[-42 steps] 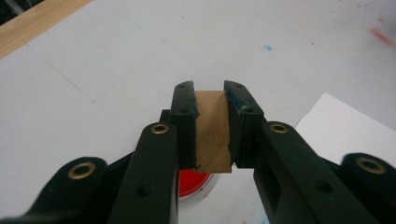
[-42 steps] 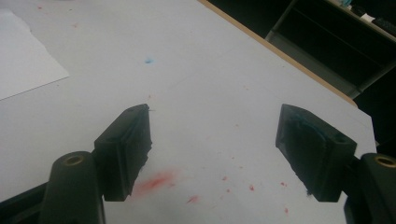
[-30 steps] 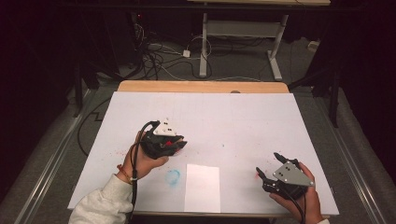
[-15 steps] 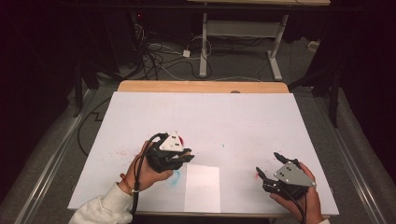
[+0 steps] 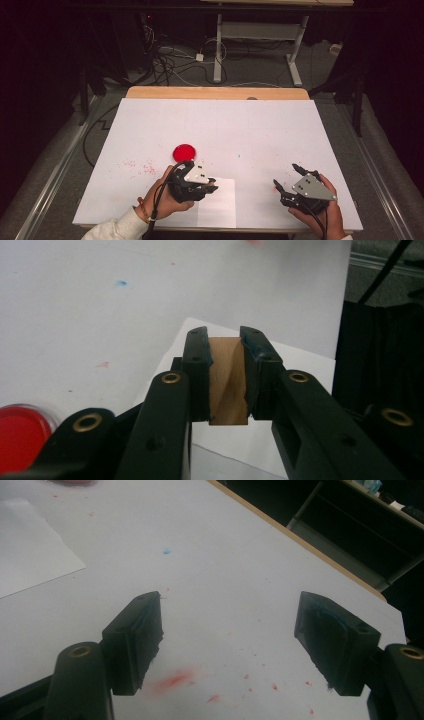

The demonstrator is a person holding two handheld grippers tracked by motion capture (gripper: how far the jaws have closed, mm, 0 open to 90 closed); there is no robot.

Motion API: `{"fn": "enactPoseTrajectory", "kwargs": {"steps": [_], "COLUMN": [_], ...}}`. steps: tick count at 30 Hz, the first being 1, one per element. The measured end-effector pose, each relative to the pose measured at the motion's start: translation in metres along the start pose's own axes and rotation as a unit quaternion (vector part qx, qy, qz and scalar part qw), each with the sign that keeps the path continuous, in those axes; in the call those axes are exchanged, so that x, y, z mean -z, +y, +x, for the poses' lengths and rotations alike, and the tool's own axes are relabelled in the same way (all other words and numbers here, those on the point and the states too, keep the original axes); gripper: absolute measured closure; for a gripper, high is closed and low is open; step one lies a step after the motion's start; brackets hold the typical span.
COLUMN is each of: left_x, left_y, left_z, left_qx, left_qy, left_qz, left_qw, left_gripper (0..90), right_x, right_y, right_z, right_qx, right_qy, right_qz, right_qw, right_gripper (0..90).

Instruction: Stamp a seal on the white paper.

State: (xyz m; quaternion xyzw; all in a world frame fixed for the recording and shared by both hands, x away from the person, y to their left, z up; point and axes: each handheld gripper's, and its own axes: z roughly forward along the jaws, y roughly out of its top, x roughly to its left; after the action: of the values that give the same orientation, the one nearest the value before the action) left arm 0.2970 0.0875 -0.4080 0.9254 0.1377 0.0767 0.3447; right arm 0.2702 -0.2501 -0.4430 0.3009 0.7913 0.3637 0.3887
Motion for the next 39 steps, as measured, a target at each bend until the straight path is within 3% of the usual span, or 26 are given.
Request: {"fn": "enactPoseTrajectory", "kwargs": {"steps": [13,19,28,31,35,39], "left_x": [-0.027,-0.041,-0.056,-0.063,-0.065,-0.065], "left_y": [-0.003,-0.006,-0.012,-0.014,-0.017,-0.017], "left_z": [-0.007,-0.005,0.000,0.000,0.004,0.002], "left_qx": [-0.012,-0.016,-0.021,-0.026,-0.013,-0.016], "left_qy": [-0.027,-0.028,-0.034,-0.033,-0.045,-0.039], "left_qz": [0.035,0.053,0.061,0.077,0.071,0.072], "left_qw": [0.9989,0.9981,0.9974,0.9962,0.9964,0.9965], "left_gripper": [73.3,73.3,73.3,73.3,73.4,73.5], "right_x": [-0.001,-0.001,-0.002,-0.002,-0.002,-0.002], "right_y": [0.000,-0.001,-0.002,-0.002,-0.002,-0.002], "right_z": [0.000,0.000,0.000,0.000,0.000,0.001], "right_qx": [0.004,0.004,0.004,0.005,0.004,0.005], "right_qy": [0.001,0.001,0.002,0.002,0.002,0.003], "right_qz": [0.003,0.005,0.008,0.007,0.008,0.009], "right_qw": [1.0000,1.0000,1.0000,1.0000,1.0000,0.9999], "right_gripper": [27.8,27.8,27.7,27.7,27.8,27.8]}}
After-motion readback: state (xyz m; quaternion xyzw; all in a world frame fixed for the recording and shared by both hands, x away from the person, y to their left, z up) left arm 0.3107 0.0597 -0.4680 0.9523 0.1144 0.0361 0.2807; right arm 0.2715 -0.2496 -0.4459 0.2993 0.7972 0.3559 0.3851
